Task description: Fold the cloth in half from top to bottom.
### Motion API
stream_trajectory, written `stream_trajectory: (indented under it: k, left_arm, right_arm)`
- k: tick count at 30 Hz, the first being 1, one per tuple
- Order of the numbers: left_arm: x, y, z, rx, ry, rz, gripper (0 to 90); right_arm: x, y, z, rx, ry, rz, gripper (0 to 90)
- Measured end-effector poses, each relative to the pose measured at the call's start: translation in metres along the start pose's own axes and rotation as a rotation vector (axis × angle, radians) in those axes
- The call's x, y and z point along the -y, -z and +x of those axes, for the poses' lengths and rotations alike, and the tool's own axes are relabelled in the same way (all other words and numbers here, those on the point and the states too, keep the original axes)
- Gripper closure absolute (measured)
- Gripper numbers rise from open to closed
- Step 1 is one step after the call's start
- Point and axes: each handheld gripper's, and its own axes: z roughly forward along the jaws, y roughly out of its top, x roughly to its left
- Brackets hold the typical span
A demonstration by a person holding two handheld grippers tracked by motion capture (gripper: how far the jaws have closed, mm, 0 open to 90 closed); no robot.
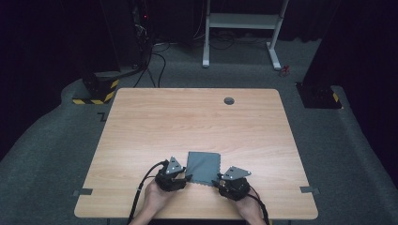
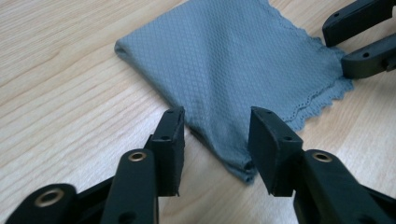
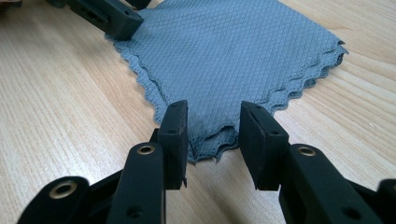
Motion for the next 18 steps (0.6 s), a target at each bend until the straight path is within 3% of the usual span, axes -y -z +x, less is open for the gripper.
stream_trajectory:
  k: [3, 5, 9, 13, 15, 18]
  left_arm:
    - [0.001, 0.002, 0.001, -0.016, -0.007, 0.001, 52.3]
    - [0.002, 0.002, 0.001, -0.003, 0.022, -0.002, 50.2]
    - [0.000, 0.004, 0.005, -0.003, 0.027, -0.019, 48.5]
    - [-0.007, 0.002, 0.011, -0.016, 0.043, -0.028, 47.2]
    - [-0.017, -0.006, 0.017, -0.033, 0.074, -0.039, 46.9]
    - [-0.025, -0.014, 0.022, -0.051, 0.088, -0.037, 46.8]
  right_arm:
    - [0.000, 0.001, 0.001, 0.004, 0.007, 0.004, 62.4]
    - [0.001, 0.001, 0.000, 0.001, 0.001, 0.005, 61.5]
    - [-0.001, 0.003, -0.005, -0.009, -0.041, -0.012, 66.4]
    - [-0.009, 0.003, -0.018, 0.013, -0.101, -0.048, 69.9]
    - [-0.016, 0.000, -0.025, 0.025, -0.124, -0.052, 70.7]
    - [-0.024, -0.006, -0.032, 0.046, -0.143, -0.047, 70.7]
